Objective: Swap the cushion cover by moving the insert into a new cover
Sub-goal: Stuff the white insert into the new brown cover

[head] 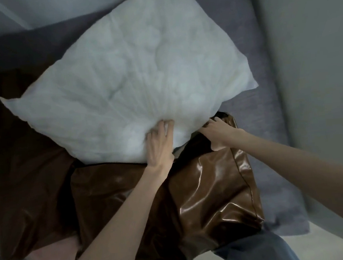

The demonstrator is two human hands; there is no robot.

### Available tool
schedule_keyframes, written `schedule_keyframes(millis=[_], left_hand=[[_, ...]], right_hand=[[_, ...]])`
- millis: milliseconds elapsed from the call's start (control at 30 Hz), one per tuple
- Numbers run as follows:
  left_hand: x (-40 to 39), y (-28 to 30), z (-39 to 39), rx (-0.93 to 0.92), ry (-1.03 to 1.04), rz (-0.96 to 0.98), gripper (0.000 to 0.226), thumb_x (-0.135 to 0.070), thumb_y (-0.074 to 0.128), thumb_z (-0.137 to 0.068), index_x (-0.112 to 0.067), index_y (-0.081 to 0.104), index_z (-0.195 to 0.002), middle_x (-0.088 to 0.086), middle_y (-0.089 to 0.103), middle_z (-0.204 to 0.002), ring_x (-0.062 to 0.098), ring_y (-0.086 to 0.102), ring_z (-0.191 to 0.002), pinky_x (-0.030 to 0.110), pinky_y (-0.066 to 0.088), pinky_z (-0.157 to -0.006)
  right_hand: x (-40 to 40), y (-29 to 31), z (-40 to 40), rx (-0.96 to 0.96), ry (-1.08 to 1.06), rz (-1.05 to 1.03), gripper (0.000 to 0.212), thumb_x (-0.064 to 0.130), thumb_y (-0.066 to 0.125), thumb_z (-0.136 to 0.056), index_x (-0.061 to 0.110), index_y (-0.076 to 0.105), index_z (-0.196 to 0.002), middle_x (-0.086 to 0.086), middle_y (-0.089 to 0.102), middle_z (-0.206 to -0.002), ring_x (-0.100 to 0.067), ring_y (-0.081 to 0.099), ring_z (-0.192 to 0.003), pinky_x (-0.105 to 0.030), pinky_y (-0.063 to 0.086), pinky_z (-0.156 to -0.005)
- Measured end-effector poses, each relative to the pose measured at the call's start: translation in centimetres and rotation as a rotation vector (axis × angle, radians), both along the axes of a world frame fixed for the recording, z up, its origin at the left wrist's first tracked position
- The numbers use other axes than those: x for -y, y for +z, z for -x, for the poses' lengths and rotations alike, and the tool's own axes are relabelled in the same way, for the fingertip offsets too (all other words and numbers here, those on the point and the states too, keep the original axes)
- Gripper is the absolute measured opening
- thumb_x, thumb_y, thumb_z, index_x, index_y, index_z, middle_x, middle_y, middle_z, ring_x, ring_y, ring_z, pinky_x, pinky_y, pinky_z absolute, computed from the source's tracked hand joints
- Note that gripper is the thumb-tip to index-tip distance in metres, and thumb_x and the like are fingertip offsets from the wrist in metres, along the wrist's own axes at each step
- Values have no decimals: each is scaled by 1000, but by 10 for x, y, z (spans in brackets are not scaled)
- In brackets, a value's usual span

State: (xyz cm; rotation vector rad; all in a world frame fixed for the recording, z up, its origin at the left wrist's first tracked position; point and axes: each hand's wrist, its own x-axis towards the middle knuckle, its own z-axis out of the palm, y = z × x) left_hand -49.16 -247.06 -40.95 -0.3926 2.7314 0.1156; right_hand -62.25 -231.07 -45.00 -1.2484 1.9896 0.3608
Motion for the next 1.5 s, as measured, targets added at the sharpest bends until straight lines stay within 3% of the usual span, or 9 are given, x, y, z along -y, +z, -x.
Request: schedule_keyframes(millis=[233,400,533,700,800,900,1033,1333,1500], left_hand=[[27,11,-15,16,35,-261,71,2,73,-69,-23,48,-130,-5,57,-126,20,60,-107,32,47,-85],[39,29,-23,171,65,-327,38,4,61,-71,-23,73,-97,-2,69,-98,21,63,-95,29,48,-81],[59,44,-36,493,-31,-171,28,-10,68,-73,-20,54,-51,-5,47,-57,17,52,-64,21,38,-56],[42,59,-13,832,-142,-135,24,-14,66,-81,-12,70,-104,9,66,-109,26,64,-101,32,52,-85],[4,69,28,820,-271,-39,33,-18,65,-81,-9,65,-113,11,64,-117,30,63,-108,37,51,-86],[-39,84,76,454,-404,-129,30,-23,62,-78,-19,64,-108,5,64,-106,27,63,-99,30,42,-72],[-89,77,147,29,-656,-190,53,-20,60,-75,-17,49,-127,4,55,-121,24,48,-115,35,37,-87],[-109,-10,204,235,-822,18,81,-47,60,-79,-28,21,-148,1,54,-134,25,48,-120,39,27,-95],[-72,-6,179,343,-871,39,52,-31,53,-85,-31,47,-136,-2,62,-112,22,53,-107,39,27,-94]], right_hand=[[-43,12,17,91,-379,27,27,15,61,-80,10,58,-107,-10,59,-98,-21,56,-84,-26,48,-62],[-76,26,15,64,-460,91,9,5,57,-78,10,55,-70,-7,59,-68,-23,57,-61,-31,47,-52],[-80,30,21,37,-526,138,5,2,56,-70,-1,60,-70,-16,62,-71,-31,59,-67,-32,43,-52],[-81,31,0,31,-547,197,19,7,54,-70,4,67,-84,-12,68,-86,-31,61,-84,-38,51,-78],[-93,30,0,-98,-500,290,23,13,55,-74,14,71,-90,-5,69,-87,-26,61,-90,-42,28,-103],[-101,27,4,-62,-553,333,19,15,53,-80,14,68,-92,-4,67,-89,-26,60,-91,-38,29,-94],[-105,20,4,0,-584,405,24,13,50,-85,14,68,-101,-4,65,-99,-26,57,-98,-39,34,-91],[-124,-12,5,71,-629,474,26,16,50,-90,17,66,-110,-3,65,-112,-26,58,-105,-37,39,-90],[-129,-20,1,66,-678,450,18,18,49,-91,16,65,-101,-3,67,-99,-23,59,-99,-35,31,-86]])
